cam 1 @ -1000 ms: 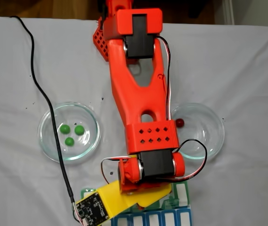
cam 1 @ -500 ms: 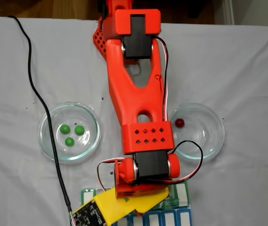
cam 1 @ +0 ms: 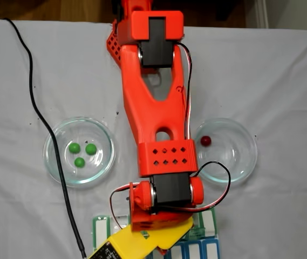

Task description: Sort medicines into box.

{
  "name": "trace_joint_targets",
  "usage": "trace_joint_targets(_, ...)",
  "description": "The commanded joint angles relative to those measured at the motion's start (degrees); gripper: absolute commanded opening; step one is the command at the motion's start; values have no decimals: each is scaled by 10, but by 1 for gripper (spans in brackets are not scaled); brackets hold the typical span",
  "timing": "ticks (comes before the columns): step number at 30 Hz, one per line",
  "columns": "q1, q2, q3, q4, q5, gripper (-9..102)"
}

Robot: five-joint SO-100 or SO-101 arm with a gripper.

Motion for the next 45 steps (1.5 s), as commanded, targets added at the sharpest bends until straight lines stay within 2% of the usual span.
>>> trace_joint_targets(1,6,20,-15,-16,-9,0)
trace_joint_targets(7,5,9,-13,-33,-34,0)
trace_joint_targets(10,4,8,-5,-38,-47,11)
trace_joint_targets(15,3,2,-3,-43,-47,17)
trace_joint_targets(17,3,2,-4,-40,-46,24)
trace_joint_targets(22,-1,11,-4,-22,-40,26)
trace_joint_targets(27,-19,76,29,25,-12,23)
trace_joint_targets(30,-40,146,71,52,27,11)
trace_joint_targets(33,-67,199,91,93,73,3)
trace_joint_targets(39,-130,270,92,131,165,0)
trace_joint_targets(42,-167,277,77,191,248,0)
trace_joint_targets(45,-200,286,111,188,296,0)
